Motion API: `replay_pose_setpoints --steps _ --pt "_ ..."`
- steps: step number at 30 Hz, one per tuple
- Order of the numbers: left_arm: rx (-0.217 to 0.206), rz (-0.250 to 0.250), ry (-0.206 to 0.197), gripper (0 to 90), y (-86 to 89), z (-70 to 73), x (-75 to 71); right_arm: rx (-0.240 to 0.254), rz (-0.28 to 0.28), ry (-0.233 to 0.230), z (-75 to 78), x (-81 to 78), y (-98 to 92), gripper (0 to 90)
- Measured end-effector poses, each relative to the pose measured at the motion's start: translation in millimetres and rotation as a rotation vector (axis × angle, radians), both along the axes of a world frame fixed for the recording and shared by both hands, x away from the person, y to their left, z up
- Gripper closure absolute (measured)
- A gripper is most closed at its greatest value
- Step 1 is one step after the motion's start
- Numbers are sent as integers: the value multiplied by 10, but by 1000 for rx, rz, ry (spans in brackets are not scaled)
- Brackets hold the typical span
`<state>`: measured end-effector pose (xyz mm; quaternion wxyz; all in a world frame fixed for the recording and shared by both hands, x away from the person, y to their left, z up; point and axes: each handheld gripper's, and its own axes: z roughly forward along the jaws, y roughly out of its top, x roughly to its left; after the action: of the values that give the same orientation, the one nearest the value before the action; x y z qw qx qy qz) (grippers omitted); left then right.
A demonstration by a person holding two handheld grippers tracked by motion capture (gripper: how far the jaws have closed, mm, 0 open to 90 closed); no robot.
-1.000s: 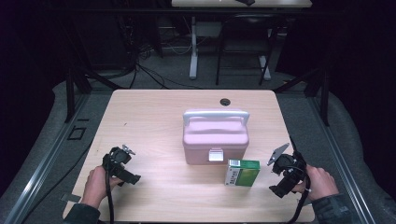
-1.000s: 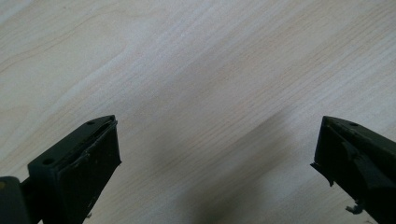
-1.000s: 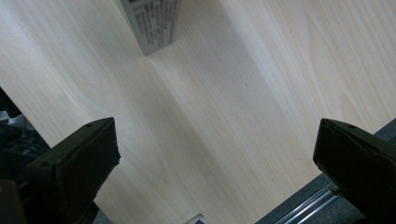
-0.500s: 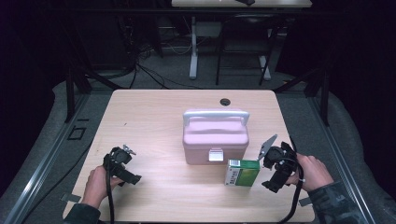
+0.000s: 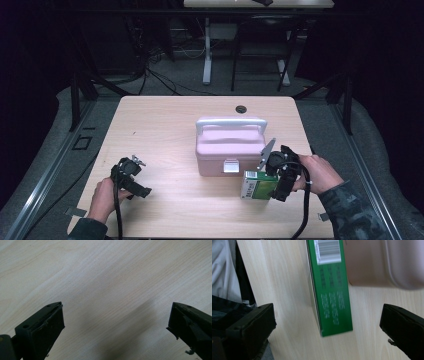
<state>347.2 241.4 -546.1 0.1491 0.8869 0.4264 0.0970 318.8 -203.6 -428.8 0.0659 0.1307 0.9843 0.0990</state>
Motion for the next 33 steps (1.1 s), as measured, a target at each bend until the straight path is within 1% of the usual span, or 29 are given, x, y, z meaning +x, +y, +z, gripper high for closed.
replay_pose_setpoints --steps 1,2,4,5,7,8,9,10,11,12,13,14,15,17,18,19,20,21,23,24,25,26,27,31,33 --pt "-1 0 1 1 -1 0 1 -3 13 8 5 15 36 0" --pt "-1 -1 1 1 -2 -2 3 -10 38 26 10 43 110 0" --pt "-1 -4 4 1 1 -6 10 -12 45 28 6 54 136 0" --pt "0 -1 4 1 5 -10 14 -34 62 46 -16 83 213 0" --pt "2 -1 6 1 7 -12 16 -37 66 52 -31 95 232 12" --pt "4 1 6 1 12 -12 15 -49 74 56 -41 110 257 59" --pt "1 4 7 1 19 -8 8 -48 74 75 -61 139 286 172" --pt "1 4 7 1 19 -8 8 -48 74 75 -61 139 286 172" --pt "2 2 5 1 23 -6 5 -44 73 81 -72 161 307 286" --pt "2 3 4 1 24 -8 3 -44 73 81 -72 161 307 286" --pt "3 6 4 1 24 -8 1 -46 72 78 -76 167 314 323" --pt "5 6 2 1 22 -10 0 -59 69 81 -87 190 337 373" --pt "5 5 6 1 20 -9 -1 -59 69 81 -87 190 337 373" --pt "7 -1 10 1 13 -16 -1 -83 71 89 -90 209 358 406" --pt "9 0 13 1 11 -19 1 -87 75 99 -97 228 369 454" --pt "12 2 12 2 8 -27 3 -101 79 110 -98 245 389 478" --pt "13 0 16 2 8 -30 6 -101 79 110 -98 245 389 478" --pt "14 1 18 2 8 -34 8 -103 84 114 -101 257 397 502" --pt "16 1 17 2 12 -31 8 -123 93 131 -111 268 432 581" --pt "16 2 18 2 13 -29 9 -133 101 135 -106 267 443 591" --pt "16 2 17 2 12 -29 9 -134 99 136 -111 271 453 593" --pt "16 2 17 2 10 -30 9 -148 97 138 -113 269 464 595" --pt "16 0 17 2 7 -29 8 -148 97 138 -113 269 464 595" --pt "17 -1 12 2 6 -17 -5 -174 105 143 -111 243 492 606" --pt "17 -1 12 2 11 -14 -8 -182 103 138 -105 232 497 605"
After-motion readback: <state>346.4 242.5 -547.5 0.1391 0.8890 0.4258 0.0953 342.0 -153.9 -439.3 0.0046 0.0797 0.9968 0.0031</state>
